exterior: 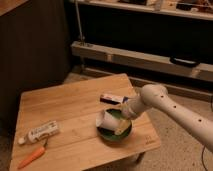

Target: Place the ceramic cup in the ceramic bowl

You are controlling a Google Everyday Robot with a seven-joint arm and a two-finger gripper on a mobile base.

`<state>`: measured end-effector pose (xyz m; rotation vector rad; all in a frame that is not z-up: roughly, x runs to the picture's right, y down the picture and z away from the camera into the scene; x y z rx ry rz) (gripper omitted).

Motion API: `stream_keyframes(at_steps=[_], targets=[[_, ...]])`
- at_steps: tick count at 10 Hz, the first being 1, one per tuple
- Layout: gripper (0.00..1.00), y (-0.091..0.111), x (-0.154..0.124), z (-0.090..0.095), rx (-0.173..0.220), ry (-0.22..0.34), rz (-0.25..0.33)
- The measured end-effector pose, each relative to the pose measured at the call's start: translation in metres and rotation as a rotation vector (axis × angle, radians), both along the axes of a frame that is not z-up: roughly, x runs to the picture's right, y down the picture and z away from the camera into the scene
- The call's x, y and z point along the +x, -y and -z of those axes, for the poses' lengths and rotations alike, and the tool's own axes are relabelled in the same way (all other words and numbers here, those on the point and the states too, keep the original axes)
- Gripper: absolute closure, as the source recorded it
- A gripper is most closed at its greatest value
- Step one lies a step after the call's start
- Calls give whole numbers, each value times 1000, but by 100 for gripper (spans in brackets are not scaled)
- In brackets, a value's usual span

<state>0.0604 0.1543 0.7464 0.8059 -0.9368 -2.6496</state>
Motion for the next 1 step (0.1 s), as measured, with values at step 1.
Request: stream_keyframes(at_steps=[1], targets=[[20, 0, 0, 0, -1, 0, 0]])
